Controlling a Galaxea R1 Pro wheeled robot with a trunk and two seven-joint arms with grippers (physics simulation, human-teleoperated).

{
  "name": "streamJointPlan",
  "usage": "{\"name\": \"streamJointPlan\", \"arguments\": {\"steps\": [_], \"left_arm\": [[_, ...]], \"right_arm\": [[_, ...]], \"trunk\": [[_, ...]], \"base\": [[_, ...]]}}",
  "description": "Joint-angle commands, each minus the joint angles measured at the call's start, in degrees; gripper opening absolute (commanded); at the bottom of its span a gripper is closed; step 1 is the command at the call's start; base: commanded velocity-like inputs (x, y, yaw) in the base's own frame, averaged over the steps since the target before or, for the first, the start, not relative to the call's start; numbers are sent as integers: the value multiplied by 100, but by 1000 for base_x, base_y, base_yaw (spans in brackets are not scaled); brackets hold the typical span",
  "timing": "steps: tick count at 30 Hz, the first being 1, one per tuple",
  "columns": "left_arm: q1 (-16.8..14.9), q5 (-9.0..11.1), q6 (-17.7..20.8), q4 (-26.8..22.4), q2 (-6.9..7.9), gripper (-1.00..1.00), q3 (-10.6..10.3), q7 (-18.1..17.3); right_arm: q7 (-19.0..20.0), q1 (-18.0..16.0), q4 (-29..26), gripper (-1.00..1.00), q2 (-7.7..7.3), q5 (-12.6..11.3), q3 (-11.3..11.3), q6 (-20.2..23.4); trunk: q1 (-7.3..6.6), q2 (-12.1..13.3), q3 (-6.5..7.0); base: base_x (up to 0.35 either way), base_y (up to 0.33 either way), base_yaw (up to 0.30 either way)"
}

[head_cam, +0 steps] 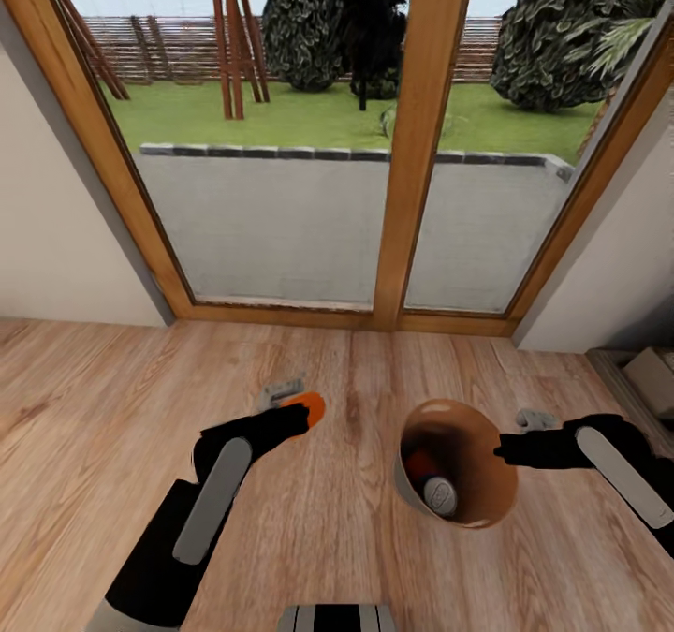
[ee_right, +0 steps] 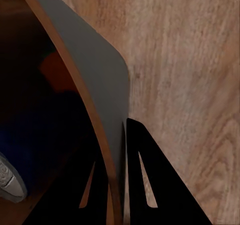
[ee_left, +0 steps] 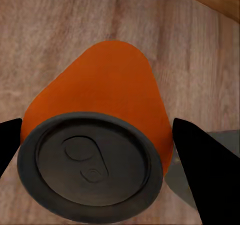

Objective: Put the three can of soda from the living room inside the tash can in the kitchen.

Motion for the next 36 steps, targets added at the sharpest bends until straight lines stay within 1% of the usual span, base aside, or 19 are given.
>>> {"name": "streamJointPlan", "arguments": {"steps": [1, 3, 5, 6, 8, 9, 11, 13, 14, 18, 21, 22, 23, 24, 26, 31, 33, 34, 36], "left_arm": [[-49, -6, 84, -130, -107, -100, -13, 12], [-156, 50, 141, -233, -212, -100, -82, 16], [-236, 88, 169, -286, -286, -100, -283, 17], [-323, 114, 182, -313, -376, -100, -477, 13], [-415, 196, 188, -330, -455, -100, -862, 10], [-444, 297, 187, -334, -475, -100, -1034, 12], [-493, 450, 187, -338, -494, -100, -1203, 14], [-525, 537, 185, -340, -504, -100, -1346, 12], [-539, 571, 175, -340, -507, -100, -1460, 11], [-564, 664, 150, -341, -517, -100, -1710, -12], [-572, 948, 139, -341, -521, -100, -1923, -56], [-593, 1094, 137, -342, -520, -100, -2036, -80], [-605, 1165, 136, -342, -519, -100, -2095, -89], [-624, 1295, 138, -340, -517, -100, -2219, -101], [-649, 1453, 143, -336, -516, -100, -2360, -112], [-674, 1772, 177, -277, -514, -100, -2506, -134], [-676, 1877, 188, -81, -514, -100, -2527, -141], [-678, 1931, 187, 248, -511, -100, -2535, -145], [-678, 1942, 176, 341, -502, -100, -2534, -138]], "right_arm": [[8, -60, 156, -100, 81, -168, 0, 0], [-60, -179, 416, -100, 169, -160, 4, 0], [-170, -287, 639, -100, 215, -155, 6, 0], [-260, -356, 812, -100, 243, -153, 6, 0], [-325, -400, 935, -100, 285, -150, 7, 0], [-360, -413, 980, -100, 346, -147, 9, 0], [-472, -424, 1043, -100, 464, -145, 11, 0], [-649, -437, 1132, -100, 553, -144, 10, 0], [-755, -461, 1187, -100, 611, -143, 11, 0], [-909, -521, 1329, -100, 731, -142, 15, 0], [-949, -535, 1380, -100, 781, -138, 27, 0], [-956, -537, 1389, -100, 807, -136, 30, 0], [-958, -538, 1392, -100, 821, -136, 31, 0], [-962, -540, 1397, -100, 842, -135, 32, 0], [-965, -541, 1401, -100, 860, -132, 33, 0], [-963, -540, 1395, -100, 875, -128, 34, 0], [-961, -533, 1344, -100, 876, -131, 45, 0], [-954, -505, 1172, -100, 870, -137, 64, 0], [-952, -486, 986, -100, 861, -143, 69, 0]], "trunk": [[-2, 2, 23], [-8, 4, 67], [-13, 7, 112], [-15, 8, 134], [-20, 11, 178], [-23, 12, 200], [-28, 15, 245], [-33, 18, 289], [-36, 19, 311], [-46, 24, 400], [-54, 28, 466], [-57, 30, 488], [-59, 31, 510], [-62, 32, 533], [-67, 35, 577], [-80, 42, 688], [-85, 44, 732], [-85, 44, 732], [-85, 44, 732]], "base": [[0, 0, 0], [0, 0, 0], [0, 0, 0], [0, 0, 0], [0, 0, 0], [0, 0, 0], [0, 0, 0], [0, 0, 0], [0, 0, 0], [0, 0, 0], [0, 0, 0], [0, 0, 0], [0, 0, 0], [0, 0, 0], [0, 0, 0], [0, 0, 0], [0, 0, 0], [0, 0, 0], [0, 0, 0]]}}
